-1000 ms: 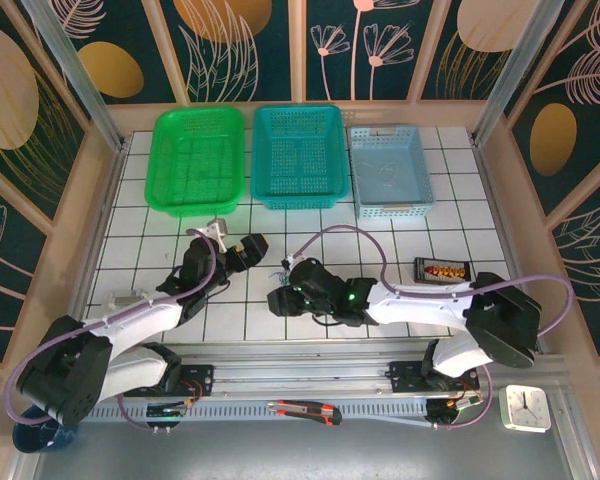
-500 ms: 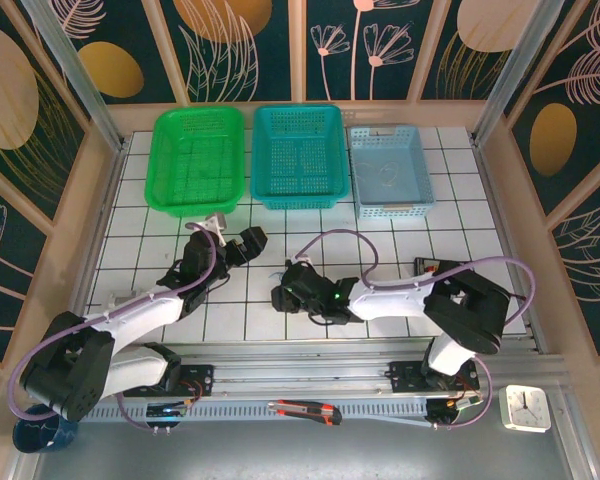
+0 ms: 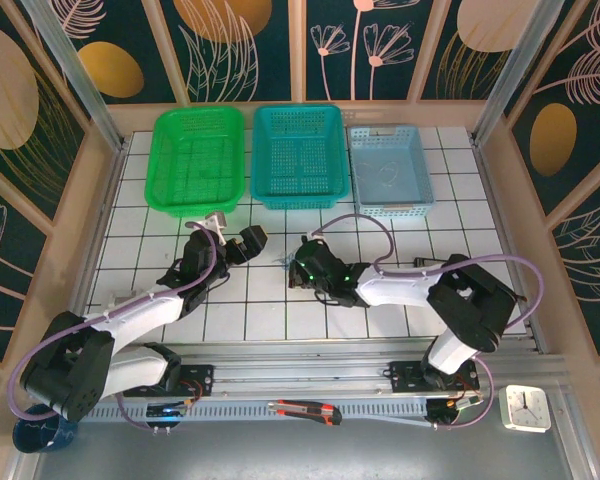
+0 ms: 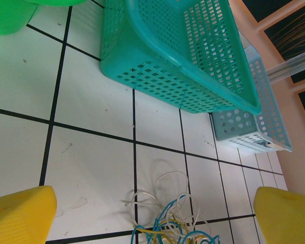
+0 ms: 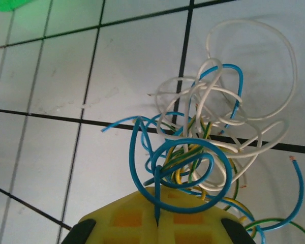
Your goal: Untangle the cables
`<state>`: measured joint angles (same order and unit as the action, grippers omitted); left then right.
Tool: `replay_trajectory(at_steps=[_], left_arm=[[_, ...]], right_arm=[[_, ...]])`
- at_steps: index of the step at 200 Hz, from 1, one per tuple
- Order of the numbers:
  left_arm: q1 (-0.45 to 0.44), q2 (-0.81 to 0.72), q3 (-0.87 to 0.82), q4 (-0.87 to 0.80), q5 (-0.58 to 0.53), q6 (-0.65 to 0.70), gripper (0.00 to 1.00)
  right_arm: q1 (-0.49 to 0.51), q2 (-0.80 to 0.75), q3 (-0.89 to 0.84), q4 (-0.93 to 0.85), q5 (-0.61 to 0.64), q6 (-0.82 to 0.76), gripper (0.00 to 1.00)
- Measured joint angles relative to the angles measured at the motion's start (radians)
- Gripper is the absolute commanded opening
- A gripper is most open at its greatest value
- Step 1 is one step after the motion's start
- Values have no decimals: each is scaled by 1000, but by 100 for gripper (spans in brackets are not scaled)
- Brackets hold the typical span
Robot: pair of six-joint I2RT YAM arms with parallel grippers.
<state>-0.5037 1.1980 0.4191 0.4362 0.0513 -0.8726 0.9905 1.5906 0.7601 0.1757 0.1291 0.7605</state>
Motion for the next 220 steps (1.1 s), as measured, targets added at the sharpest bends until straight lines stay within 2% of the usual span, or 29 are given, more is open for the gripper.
replay_trajectory(at_steps=[46, 71, 95, 116, 151, 206, 220], left_arm=[[0, 0, 0, 0, 12, 8, 99], [0, 3, 0, 0, 28, 16, 99], [0, 17, 0, 1, 49, 27, 99], [0, 40, 0, 1, 71, 34, 99], [0, 77, 19, 1, 116, 41, 99], [0, 85, 39, 1, 179, 60, 99], [0, 80, 39, 1, 188, 60, 97]], right_arm=[[-43, -117, 0, -11, -77, -49, 0], [-99, -174, 0, -12, -184, -83, 0], [-179, -167, 0, 6, -319, -116, 0], [-214, -121, 0, 14, -384, -132, 0], [-219, -30, 0, 36, -460, -134, 16], [-225, -28, 0, 65, -501, -131, 31], [-227, -54, 0, 56, -498, -134, 32]])
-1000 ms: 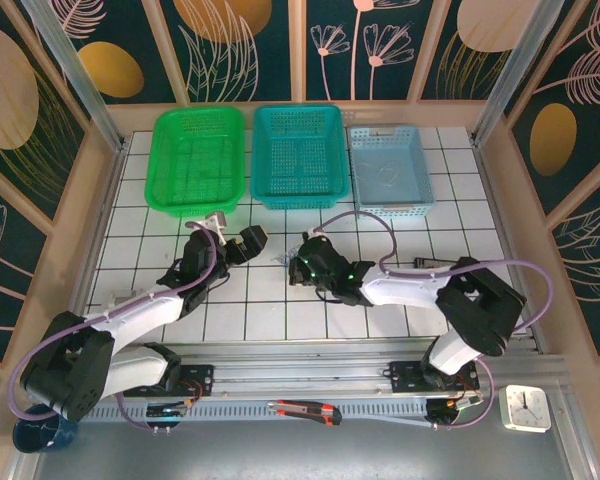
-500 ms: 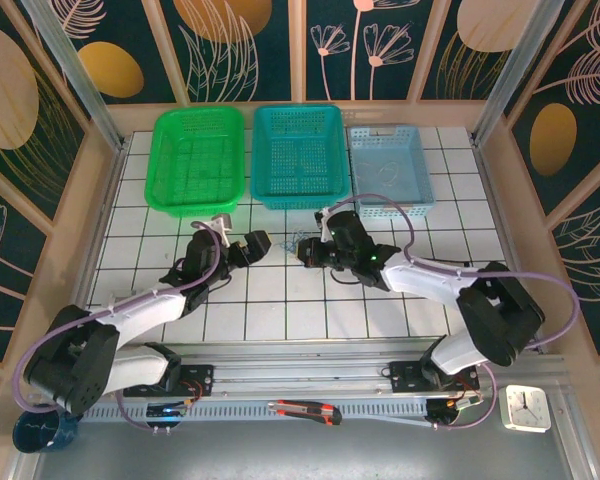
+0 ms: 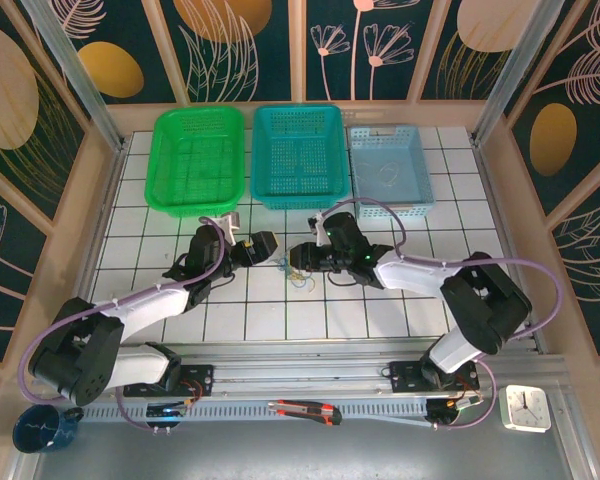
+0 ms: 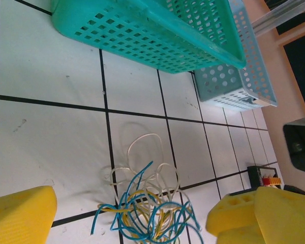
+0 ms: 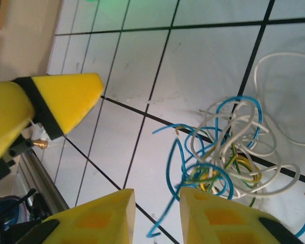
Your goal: Untangle the cables
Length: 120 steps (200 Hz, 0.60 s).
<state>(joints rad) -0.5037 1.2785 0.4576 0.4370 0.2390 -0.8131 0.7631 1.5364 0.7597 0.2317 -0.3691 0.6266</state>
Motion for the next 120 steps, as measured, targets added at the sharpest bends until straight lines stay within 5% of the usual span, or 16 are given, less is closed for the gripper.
replay_trajectory(at_steps=[43, 120], left_arm=[[-15, -62, -37, 0, 22, -16, 86], [-213, -48, -38, -93, -93, 61, 53]], right_arm=[[-14, -138, -13, -38, 56, -22, 35], [-66, -197, -154, -56, 122, -11, 48]])
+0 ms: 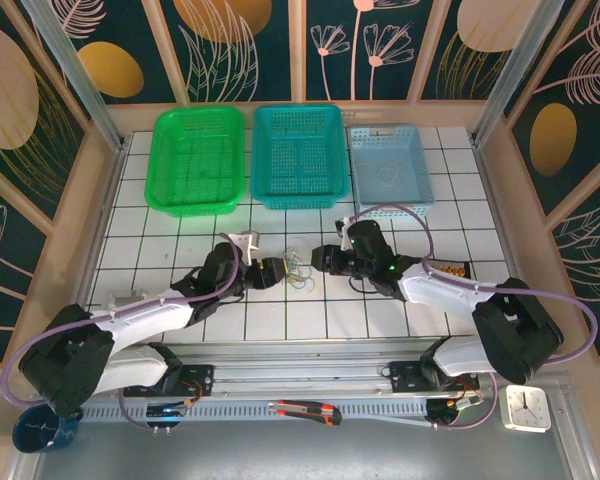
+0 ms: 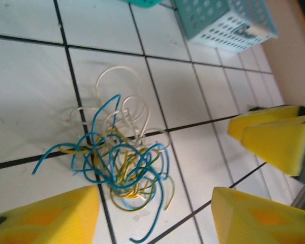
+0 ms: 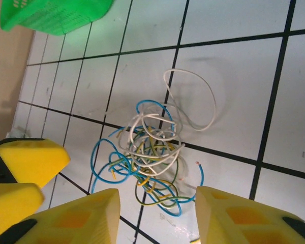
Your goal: Untangle the cables
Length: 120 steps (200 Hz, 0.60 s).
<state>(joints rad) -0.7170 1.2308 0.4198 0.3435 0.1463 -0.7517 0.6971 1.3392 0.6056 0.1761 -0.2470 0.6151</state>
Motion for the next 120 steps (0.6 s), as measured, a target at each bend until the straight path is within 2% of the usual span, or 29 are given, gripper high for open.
replay_trajectory(at_steps=[48, 69, 94, 120], left_arm=[[-62, 101, 25, -22, -31, 41, 37], [-70, 130, 37, -17, -32, 46, 31], [-71, 157, 46, -5, -33, 52, 28], [-71, 173, 53, 1, -35, 54, 20]], right_arm=[[0, 0, 0, 8, 14, 10, 49], [0, 0, 0, 9, 15, 16, 50], [0, 0, 0, 9, 15, 19, 50], [0, 0, -1, 15, 15, 19, 50]])
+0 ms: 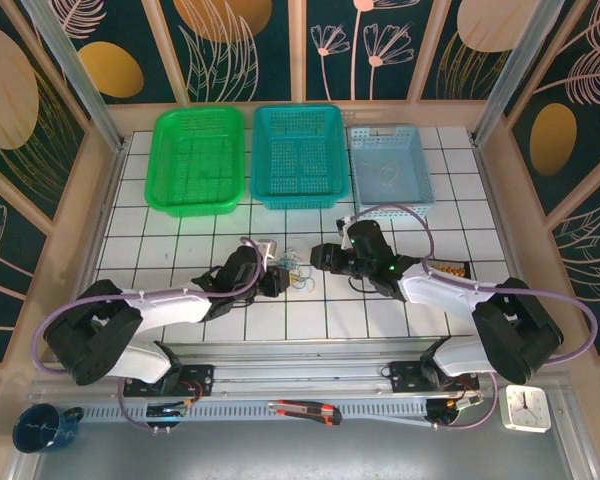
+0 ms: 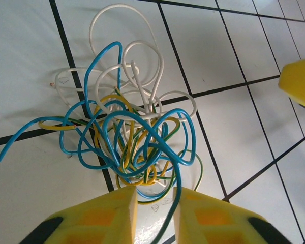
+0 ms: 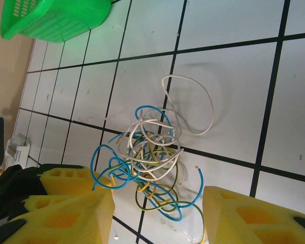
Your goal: Untangle the cables
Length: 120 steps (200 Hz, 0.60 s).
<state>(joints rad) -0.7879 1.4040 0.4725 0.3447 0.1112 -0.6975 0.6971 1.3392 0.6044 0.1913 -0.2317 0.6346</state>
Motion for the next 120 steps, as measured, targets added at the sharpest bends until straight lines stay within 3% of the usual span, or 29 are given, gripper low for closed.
replay_trajectory(at_steps=[46, 120], left_arm=[[-1, 7, 2, 3, -8, 13, 0], [-1, -58, 109, -83, 26, 17, 0]], right_arm=[[0, 0, -21, 17, 0, 0, 50], [74, 43, -29, 76, 23, -19, 50]])
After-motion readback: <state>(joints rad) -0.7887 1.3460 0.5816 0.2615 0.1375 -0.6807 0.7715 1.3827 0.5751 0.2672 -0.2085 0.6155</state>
